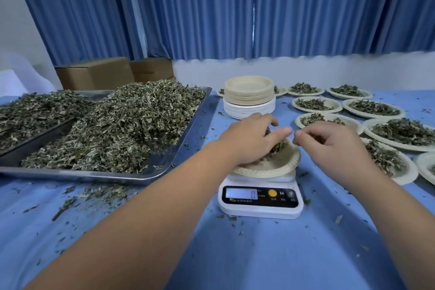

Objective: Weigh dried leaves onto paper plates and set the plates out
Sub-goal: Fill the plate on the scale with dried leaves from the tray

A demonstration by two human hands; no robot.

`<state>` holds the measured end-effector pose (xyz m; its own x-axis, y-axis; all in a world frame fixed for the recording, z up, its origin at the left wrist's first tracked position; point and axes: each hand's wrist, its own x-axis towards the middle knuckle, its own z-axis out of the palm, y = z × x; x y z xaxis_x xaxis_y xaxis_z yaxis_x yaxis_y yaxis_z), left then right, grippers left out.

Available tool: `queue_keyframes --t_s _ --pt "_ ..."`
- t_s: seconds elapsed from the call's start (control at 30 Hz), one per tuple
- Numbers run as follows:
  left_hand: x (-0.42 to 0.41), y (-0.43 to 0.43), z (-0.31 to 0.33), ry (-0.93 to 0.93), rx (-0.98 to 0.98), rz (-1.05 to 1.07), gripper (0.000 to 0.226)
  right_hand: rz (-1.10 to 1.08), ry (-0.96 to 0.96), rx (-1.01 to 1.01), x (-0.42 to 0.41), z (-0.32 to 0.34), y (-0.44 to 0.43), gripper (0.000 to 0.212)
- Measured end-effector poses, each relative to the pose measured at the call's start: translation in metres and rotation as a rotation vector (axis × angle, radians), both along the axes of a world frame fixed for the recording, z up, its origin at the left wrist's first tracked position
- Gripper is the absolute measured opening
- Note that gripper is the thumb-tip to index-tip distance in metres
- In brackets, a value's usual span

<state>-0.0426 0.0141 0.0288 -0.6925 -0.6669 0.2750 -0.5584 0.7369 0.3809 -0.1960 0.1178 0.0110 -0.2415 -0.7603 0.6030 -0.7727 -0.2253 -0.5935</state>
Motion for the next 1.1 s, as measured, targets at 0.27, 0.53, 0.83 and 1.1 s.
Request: queue_keyframes --t_s 0.27,0.53,0.83,1.1 --pt "0.054 0.001 0.005 0.066 -0.089 0.147 0.04 -0.006 -0.038 0.036 0.0 0.002 0.005 0.025" --pt "0.139 -0.008 0.005 -0.127 -0.192 0.675 0.027 0.019 -0.044 0.025 0.004 0.002 0.008 0.025" --pt "0.18 -0.029 -0.011 -0.404 0.13 0.783 0.039 0.013 -0.036 0.038 0.005 0.002 0.008 0.029" --pt "0.173 -0.028 -0.002 -0.393 0.107 0.595 0.036 0.007 -0.052 0.04 0.003 0.0 0.006 0.027"
